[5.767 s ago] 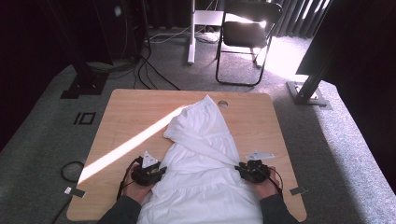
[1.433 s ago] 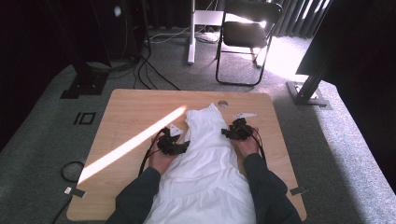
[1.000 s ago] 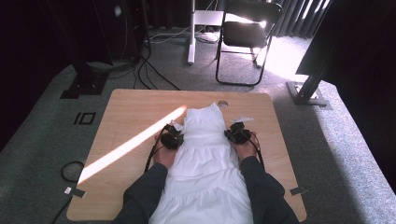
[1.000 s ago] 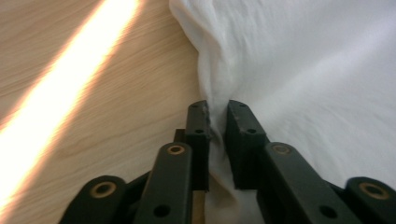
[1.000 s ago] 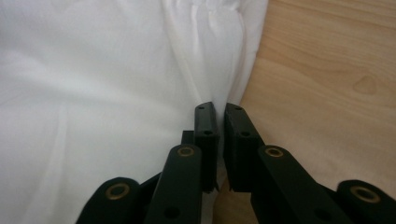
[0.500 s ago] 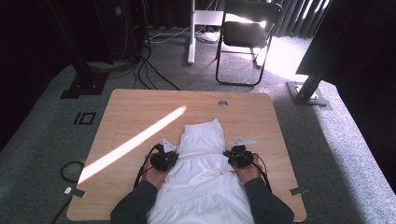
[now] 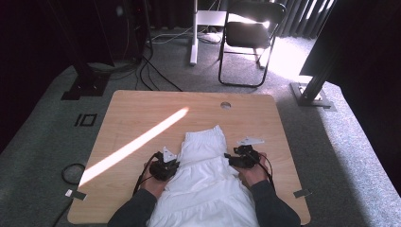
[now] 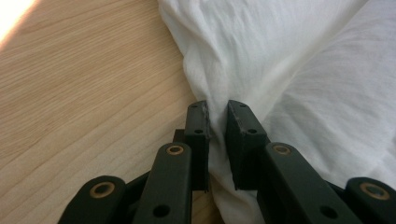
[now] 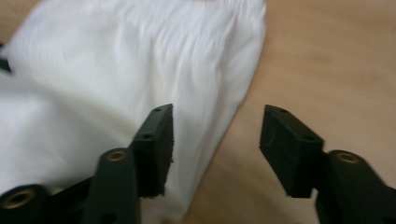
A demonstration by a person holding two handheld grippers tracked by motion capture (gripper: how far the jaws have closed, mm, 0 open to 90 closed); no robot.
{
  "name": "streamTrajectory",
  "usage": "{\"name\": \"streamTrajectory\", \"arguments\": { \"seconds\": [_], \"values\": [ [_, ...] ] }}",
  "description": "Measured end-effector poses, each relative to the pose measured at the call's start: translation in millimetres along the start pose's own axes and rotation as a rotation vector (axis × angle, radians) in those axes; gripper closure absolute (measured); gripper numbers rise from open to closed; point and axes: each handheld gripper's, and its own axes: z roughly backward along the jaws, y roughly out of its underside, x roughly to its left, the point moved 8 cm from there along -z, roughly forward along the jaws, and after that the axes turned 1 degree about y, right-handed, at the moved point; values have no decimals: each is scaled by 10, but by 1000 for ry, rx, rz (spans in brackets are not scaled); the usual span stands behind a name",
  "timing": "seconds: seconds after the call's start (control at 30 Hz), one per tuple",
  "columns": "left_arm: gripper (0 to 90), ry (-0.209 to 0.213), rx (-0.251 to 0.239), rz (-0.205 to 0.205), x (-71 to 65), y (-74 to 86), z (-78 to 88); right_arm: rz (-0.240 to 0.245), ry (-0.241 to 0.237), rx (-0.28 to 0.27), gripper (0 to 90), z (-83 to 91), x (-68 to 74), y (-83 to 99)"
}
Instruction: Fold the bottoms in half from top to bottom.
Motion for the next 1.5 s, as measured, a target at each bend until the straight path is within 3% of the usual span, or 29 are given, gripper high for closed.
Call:
{"name": "streamTrajectory", "arguments": {
  "seconds": [0.23, 0.37, 0.53, 0.73, 0.8, 0.9, 0.97, 1.03, 1.1, 1.2, 1.27, 1.3, 1.33, 1.4, 1.5],
  "values": [
    [783, -12, 0, -9, 12, -26, -22, 86, -10, -35, 322, -168, 7, -359],
    [774, -13, -2, -7, 23, -40, -37, 132, -9, 9, 268, -364, 30, -384],
    [760, -19, -5, -11, 32, -52, -50, 173, 69, 50, 243, -586, -74, -395],
    [743, -21, -3, -10, 51, -76, -71, 158, 37, 69, 291, -735, -128, -391],
    [733, -21, -3, -11, 55, -80, -75, 134, 16, 45, 271, -747, -133, -423],
    [719, -24, -2, -13, 66, -82, -77, 149, 0, 25, 199, -734, -109, -443],
    [714, -23, -4, -11, 70, -89, -83, 151, -33, 36, 145, -748, -85, -435],
    [713, -28, -1, -14, 73, -97, -89, 166, -25, 62, 142, -788, -97, -417],
    [711, -31, 4, -18, 76, -101, -91, 163, -27, 64, 230, -822, -123, -413],
    [707, -26, 2, -13, 77, -110, -102, 121, -37, 50, 548, -794, -152, -457],
    [706, -24, 8, -21, 75, -119, -107, 111, -51, 58, 702, -787, -149, -467],
    [706, -24, 8, -21, 75, -119, -107, 111, -51, 58, 702, -787, -149, -467],
    [706, -26, 12, -21, 73, -124, -110, 109, -39, 62, 761, -787, -160, -471],
    [691, -16, 15, -17, 76, -128, -112, 62, -54, 70, 815, -793, -166, -478],
    [579, 28, 30, 17, 123, -165, -110, 33, -54, 75, 827, -798, -168, -485]
  ]
}}
